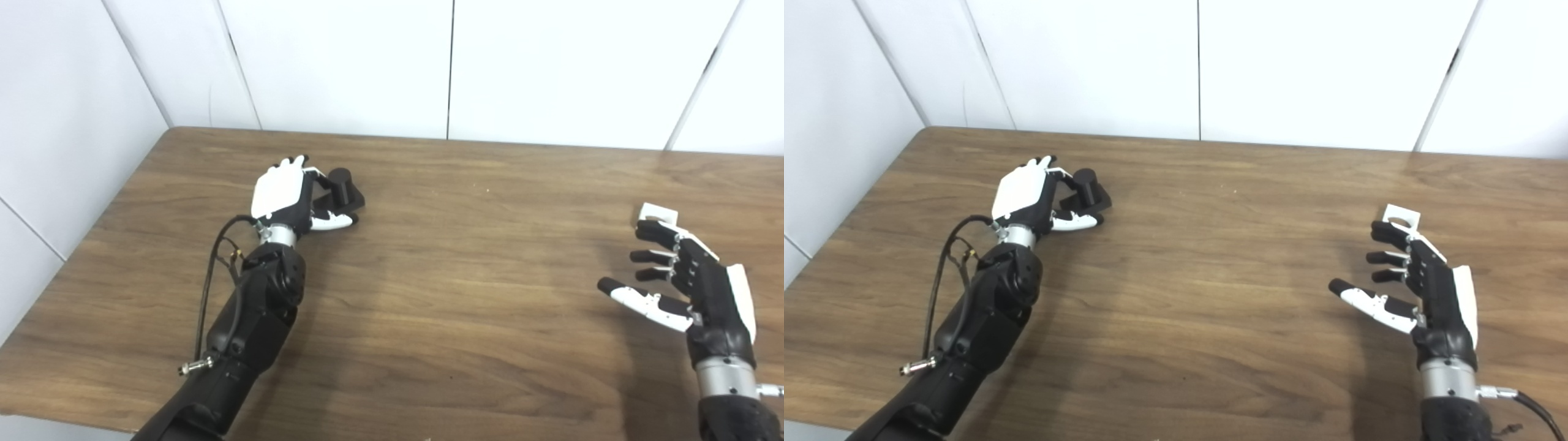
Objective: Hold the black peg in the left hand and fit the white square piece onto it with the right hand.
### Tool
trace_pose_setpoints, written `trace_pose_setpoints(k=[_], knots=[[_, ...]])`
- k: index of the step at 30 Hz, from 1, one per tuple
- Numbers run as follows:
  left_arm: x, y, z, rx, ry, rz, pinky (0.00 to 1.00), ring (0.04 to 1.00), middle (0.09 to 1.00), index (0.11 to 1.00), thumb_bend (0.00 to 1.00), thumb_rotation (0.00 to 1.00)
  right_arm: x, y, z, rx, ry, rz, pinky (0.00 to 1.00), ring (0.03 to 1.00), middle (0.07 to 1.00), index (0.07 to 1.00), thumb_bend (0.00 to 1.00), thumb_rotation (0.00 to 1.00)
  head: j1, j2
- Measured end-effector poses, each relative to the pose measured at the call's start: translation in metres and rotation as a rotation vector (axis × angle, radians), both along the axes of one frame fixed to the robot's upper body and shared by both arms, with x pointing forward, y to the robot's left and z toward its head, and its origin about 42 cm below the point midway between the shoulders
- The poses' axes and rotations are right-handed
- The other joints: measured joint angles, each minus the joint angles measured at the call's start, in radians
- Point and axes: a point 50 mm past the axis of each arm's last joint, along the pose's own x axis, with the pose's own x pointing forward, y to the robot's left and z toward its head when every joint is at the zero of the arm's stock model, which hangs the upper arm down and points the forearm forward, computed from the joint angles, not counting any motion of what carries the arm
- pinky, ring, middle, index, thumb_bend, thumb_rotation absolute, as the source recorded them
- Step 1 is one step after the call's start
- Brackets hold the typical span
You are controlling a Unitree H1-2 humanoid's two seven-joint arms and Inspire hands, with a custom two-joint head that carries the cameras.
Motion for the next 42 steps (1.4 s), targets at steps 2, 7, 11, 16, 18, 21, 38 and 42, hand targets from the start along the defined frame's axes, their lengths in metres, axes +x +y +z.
trace_pose_setpoints(k=[2, 7, 11, 16, 18, 21, 38, 42], knots=[[0.001, 0.000, 0.000, -0.020, -0.010, 0.002, 1.00, 1.000, 0.915, 0.500, 0.55, 0.11, 0.000, 0.000, 0.000, -0.001, 0.000, 0.000, 0.53, 0.648, 0.750, 0.732, 0.66, 0.00, 0.002, 0.002], [0.004, -0.006, 0.005, -0.040, -0.034, -0.011, 1.00, 0.992, 0.895, 0.487, 0.52, 0.08, 0.000, -0.001, 0.000, -0.004, 0.000, -0.001, 0.54, 0.645, 0.748, 0.734, 0.65, 0.00, 0.000, 0.003], [0.005, -0.004, 0.005, -0.038, -0.035, -0.014, 1.00, 0.982, 0.878, 0.484, 0.52, 0.08, -0.001, -0.001, 0.000, -0.005, 0.002, -0.002, 0.54, 0.647, 0.754, 0.736, 0.65, 0.00, 0.000, 0.006], [0.004, -0.004, 0.006, -0.034, -0.034, -0.017, 1.00, 0.973, 0.870, 0.482, 0.52, 0.08, -0.001, -0.001, 0.000, -0.005, 0.002, -0.003, 0.53, 0.644, 0.752, 0.734, 0.64, 0.00, 0.003, 0.011], [0.004, -0.004, 0.006, -0.032, -0.034, -0.018, 1.00, 0.967, 0.863, 0.482, 0.52, 0.08, -0.001, -0.001, 0.000, -0.005, 0.002, -0.003, 0.53, 0.644, 0.752, 0.734, 0.64, 0.00, 0.003, 0.012], [0.004, -0.004, 0.006, -0.027, -0.036, -0.021, 1.00, 0.966, 0.860, 0.482, 0.52, 0.08, -0.001, -0.002, 0.000, -0.005, 0.002, -0.004, 0.54, 0.646, 0.752, 0.735, 0.65, 0.00, 0.003, 0.012], [-0.010, 0.005, 0.010, -0.193, 0.045, -0.266, 1.00, 1.000, 0.961, 0.488, 0.52, 0.08, -0.001, -0.002, -0.001, -0.020, -0.002, -0.005, 0.54, 0.647, 0.750, 0.729, 0.64, 0.00, -0.002, 0.014], [-0.013, 0.000, 0.011, -0.220, 0.074, -0.375, 1.00, 1.000, 0.968, 0.489, 0.52, 0.08, -0.001, -0.001, -0.001, -0.021, -0.002, -0.005, 0.54, 0.647, 0.749, 0.728, 0.64, 0.00, -0.003, 0.014]])
